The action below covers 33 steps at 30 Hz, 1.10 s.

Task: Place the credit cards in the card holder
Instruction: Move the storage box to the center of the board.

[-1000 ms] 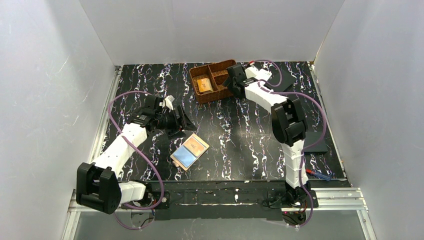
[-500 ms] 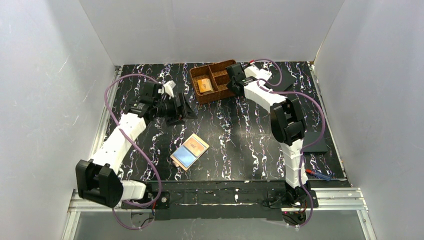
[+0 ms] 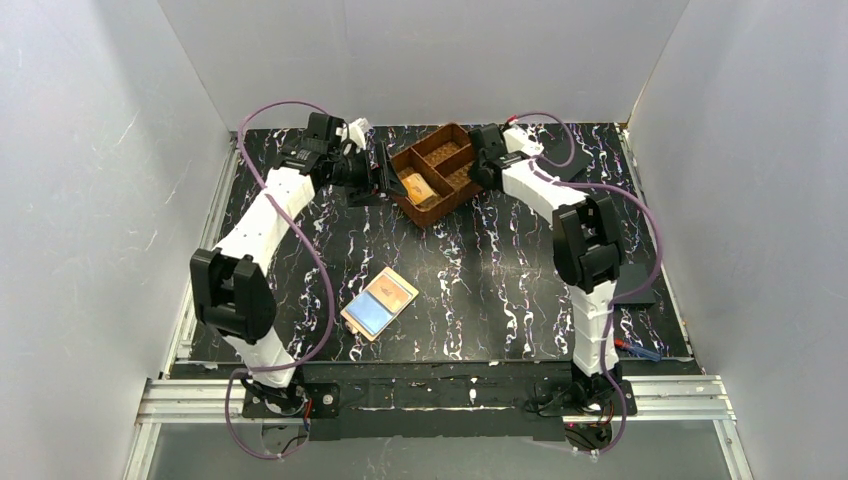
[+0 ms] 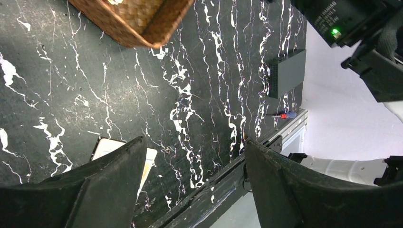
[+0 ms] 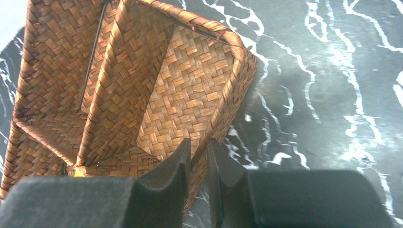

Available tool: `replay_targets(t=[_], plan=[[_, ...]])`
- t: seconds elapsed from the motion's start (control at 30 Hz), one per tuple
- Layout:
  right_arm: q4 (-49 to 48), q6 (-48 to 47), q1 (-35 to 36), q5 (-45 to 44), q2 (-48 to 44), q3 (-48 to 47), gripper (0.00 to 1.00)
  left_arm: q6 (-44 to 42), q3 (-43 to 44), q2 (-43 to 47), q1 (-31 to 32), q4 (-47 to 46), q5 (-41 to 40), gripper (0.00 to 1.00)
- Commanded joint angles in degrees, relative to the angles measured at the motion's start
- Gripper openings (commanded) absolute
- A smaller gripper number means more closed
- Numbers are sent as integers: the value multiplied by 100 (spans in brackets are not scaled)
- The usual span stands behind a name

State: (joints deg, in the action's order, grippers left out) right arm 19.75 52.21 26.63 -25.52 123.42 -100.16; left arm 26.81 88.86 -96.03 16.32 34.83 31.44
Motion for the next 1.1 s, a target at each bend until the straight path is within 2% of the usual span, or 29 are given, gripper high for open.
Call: replay_targets(t=[0.0,0.17,0.4,0.53,0.67,0.77,0.83,0.93,1.07], plan=[[289,-701,-228,249,-715,717,10,6,409,-256,79,214,272,73],[262,-388,-229,-28,-1501,1645,13,301,397,-766,173,45,237,70],[154,446,-141,-236,-2379,2884,14,1094,133,-1552,199,-875,509,62],[-69,739,-8,-298,-2863,3484,20,1150,411,-2050,278,-952,506,61],[-170,587,52,41,-3011,3713,34,1193,891,-2604,390,-943,646,61],[1,-56,78,207,-3116,3660,46,1248,1240,-2912,467,-943,732,61],[144,-758,95,173,-3331,3609,53,1244,1499,-3063,493,-906,768,61],[181,-2136,96,298,-3708,3444,69,1096,1804,-3229,495,-763,776,61],[456,-3724,137,1127,-3812,2781,91,730,2323,-3481,495,-170,770,63]])
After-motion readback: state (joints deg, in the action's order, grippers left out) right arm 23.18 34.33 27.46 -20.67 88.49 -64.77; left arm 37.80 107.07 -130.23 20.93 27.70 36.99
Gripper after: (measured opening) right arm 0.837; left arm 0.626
